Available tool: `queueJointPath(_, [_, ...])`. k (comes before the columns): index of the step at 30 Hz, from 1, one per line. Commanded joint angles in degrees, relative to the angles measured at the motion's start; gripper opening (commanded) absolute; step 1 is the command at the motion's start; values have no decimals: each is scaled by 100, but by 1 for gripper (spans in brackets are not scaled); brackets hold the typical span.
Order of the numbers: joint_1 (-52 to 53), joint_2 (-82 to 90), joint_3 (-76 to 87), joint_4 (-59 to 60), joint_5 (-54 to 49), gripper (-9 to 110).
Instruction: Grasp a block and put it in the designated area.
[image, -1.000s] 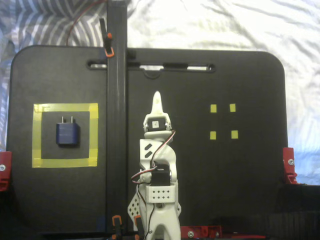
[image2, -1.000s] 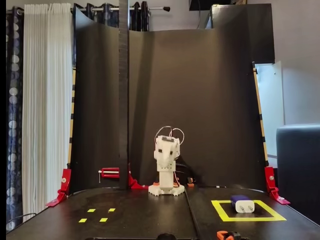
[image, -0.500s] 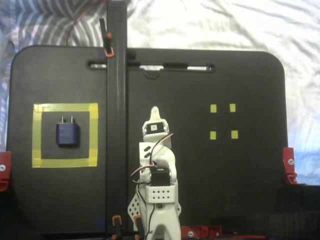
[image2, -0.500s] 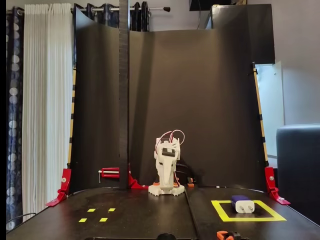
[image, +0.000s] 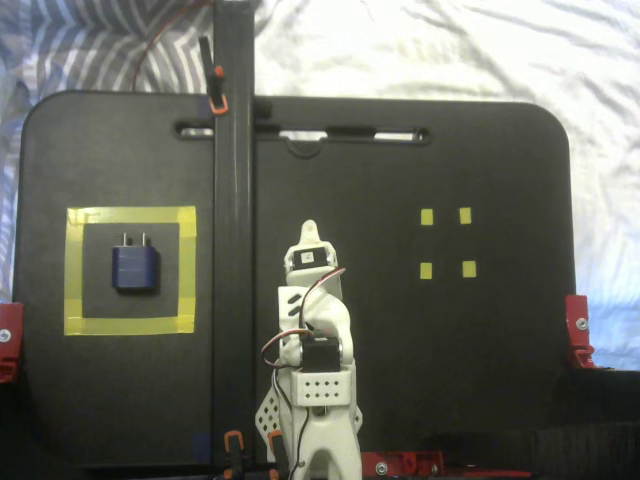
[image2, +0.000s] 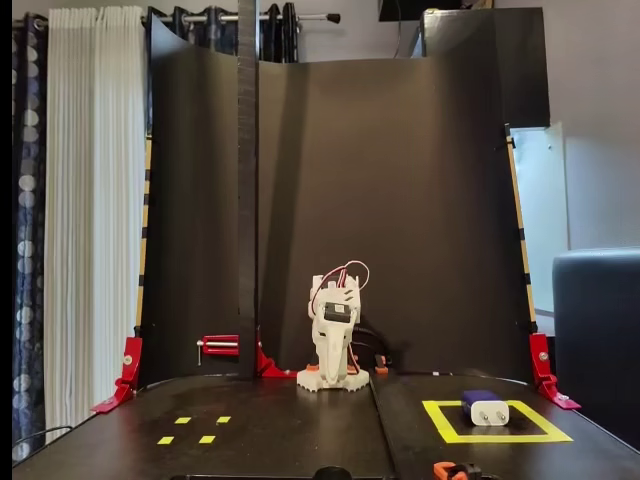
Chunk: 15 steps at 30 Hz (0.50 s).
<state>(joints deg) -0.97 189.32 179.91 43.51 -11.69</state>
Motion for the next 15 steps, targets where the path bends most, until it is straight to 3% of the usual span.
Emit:
queueJointPath(1, [70,35,18,9,35,0])
queueJointPath(15, [149,35,18,9,554,0])
